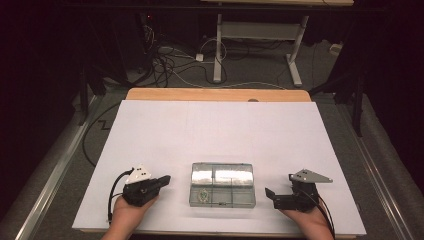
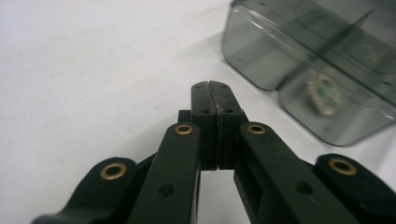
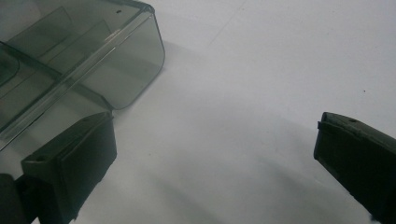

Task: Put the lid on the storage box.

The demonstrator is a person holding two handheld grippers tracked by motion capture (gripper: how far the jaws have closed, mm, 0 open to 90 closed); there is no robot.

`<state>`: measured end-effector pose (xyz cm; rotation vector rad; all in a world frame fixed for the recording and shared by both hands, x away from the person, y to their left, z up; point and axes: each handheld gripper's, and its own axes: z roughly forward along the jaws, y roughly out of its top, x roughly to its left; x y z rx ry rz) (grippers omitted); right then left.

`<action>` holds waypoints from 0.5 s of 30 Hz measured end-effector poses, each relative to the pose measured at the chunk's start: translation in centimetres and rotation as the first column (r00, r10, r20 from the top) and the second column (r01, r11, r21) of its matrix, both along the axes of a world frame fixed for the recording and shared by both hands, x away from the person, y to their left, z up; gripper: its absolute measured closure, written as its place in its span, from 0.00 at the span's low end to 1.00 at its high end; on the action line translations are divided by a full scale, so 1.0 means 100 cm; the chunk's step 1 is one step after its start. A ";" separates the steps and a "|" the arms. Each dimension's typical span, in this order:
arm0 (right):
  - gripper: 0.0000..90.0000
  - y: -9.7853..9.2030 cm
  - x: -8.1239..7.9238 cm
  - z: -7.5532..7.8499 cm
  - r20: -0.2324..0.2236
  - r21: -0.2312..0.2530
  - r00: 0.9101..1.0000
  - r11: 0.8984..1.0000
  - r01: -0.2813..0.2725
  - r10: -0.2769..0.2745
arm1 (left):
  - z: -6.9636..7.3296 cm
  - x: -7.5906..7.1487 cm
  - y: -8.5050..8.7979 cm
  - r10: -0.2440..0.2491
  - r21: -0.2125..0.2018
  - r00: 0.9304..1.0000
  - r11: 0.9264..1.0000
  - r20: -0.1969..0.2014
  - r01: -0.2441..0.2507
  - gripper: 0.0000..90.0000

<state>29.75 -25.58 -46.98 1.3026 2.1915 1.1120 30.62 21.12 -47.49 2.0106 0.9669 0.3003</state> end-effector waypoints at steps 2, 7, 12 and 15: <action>0.00 0.000 -0.001 0.001 0.005 0.003 1.000 1.000 0.005 -0.005 | -0.001 0.007 0.004 0.015 0.023 1.000 1.000 0.004 -0.015 0.96; 0.00 0.000 -0.001 0.001 0.012 0.002 1.000 1.000 0.000 0.000 | -0.003 0.007 0.008 0.017 0.020 1.000 1.000 0.004 -0.017 0.96; 0.00 0.000 0.000 0.001 0.016 0.000 1.000 1.000 -0.002 0.002 | -0.003 0.007 0.006 -0.001 0.026 1.000 1.000 0.010 0.001 0.87; 0.00 0.000 0.000 0.002 0.016 0.007 1.000 1.000 -0.002 0.002 | -0.003 0.006 0.007 0.002 0.026 1.000 1.000 0.015 -0.002 0.73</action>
